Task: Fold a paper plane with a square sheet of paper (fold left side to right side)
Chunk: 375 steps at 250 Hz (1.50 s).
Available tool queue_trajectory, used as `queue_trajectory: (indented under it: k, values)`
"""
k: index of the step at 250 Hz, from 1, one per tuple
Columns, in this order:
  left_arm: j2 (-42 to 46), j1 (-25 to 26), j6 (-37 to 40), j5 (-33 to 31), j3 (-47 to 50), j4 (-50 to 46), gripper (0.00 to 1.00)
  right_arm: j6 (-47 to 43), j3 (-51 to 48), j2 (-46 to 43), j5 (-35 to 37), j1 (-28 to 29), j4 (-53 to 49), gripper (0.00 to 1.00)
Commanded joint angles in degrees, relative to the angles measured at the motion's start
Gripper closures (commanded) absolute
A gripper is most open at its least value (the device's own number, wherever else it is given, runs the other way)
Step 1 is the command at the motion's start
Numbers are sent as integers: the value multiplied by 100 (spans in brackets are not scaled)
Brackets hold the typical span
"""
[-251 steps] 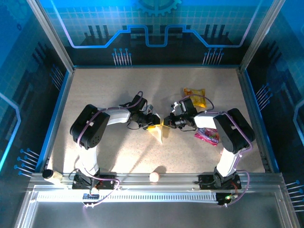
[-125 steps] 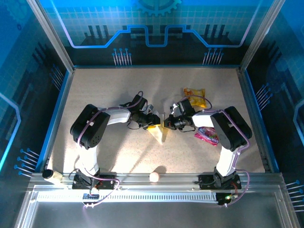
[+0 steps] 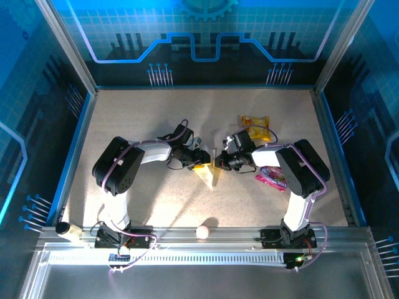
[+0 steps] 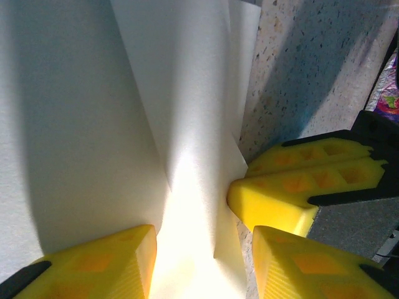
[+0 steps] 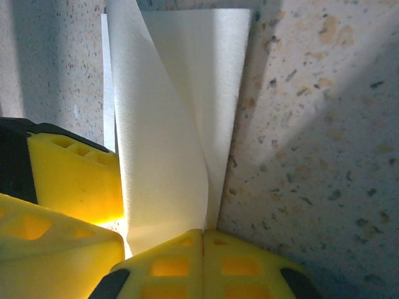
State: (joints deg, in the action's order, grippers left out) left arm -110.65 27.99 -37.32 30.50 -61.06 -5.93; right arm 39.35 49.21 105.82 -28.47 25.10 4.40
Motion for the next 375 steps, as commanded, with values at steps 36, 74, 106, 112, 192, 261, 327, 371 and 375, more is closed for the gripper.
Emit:
queue_trajectory:
  k: [36,74,106,112,192,261,327,371,375]
  values:
    - [-255,66,146,-143,-51,-398,54,-165,95,-174,160,83,-199,100]
    - [-261,63,155,-147,-64,-425,54,-165,95,-245,168,85,-183,100]
    - [-264,74,156,-152,-73,-428,54,-154,89,-313,199,91,-170,100]
    - [-259,74,164,-157,-61,-432,53,-147,88,-325,199,91,-169,100]
    - [-258,93,170,-153,-53,-431,54,-156,95,-213,182,159,-194,100]
    - [-238,102,170,-159,-13,-426,54,-191,253,-105,223,170,-245,100]
    - [-238,107,173,-168,-20,-433,53,-239,341,-4,278,170,-333,100]
    - [-234,110,173,-179,-20,-426,54,-261,304,-13,282,167,-364,100]
    - [-242,110,173,-181,-19,-427,53,-262,296,-17,293,170,-379,100]
